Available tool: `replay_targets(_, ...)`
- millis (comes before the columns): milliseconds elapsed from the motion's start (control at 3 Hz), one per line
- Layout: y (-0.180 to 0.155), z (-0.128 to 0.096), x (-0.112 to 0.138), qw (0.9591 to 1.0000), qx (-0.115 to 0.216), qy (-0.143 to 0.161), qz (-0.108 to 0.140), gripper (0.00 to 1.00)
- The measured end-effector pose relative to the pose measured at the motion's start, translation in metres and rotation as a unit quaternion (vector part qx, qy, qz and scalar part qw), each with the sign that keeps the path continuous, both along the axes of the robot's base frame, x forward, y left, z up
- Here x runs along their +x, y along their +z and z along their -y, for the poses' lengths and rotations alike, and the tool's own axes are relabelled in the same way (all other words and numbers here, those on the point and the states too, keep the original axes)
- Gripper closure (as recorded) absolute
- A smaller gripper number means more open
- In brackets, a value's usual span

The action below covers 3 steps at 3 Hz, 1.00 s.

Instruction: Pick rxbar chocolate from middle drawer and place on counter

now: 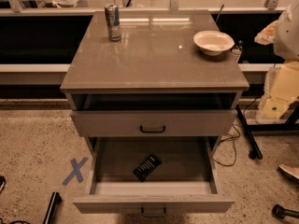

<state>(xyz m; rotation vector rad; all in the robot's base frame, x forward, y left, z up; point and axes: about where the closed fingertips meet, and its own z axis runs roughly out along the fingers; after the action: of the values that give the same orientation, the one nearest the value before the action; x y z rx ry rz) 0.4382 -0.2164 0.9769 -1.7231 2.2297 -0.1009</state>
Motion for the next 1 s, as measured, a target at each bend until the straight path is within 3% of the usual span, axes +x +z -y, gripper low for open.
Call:
replay_targets(333, -0.001, -0.001, 0.002, 1.0, 0.003, 0.0, 0.003, 0.0)
replay_targets(667, -0.029, -0.012, 0.011, 0.9991, 0.034, 0.021, 0.016, 0.0)
replay_targets(1000, -0.1, -0.029, 0.018, 0.9956, 0.039, 0.073, 0.043, 0.0)
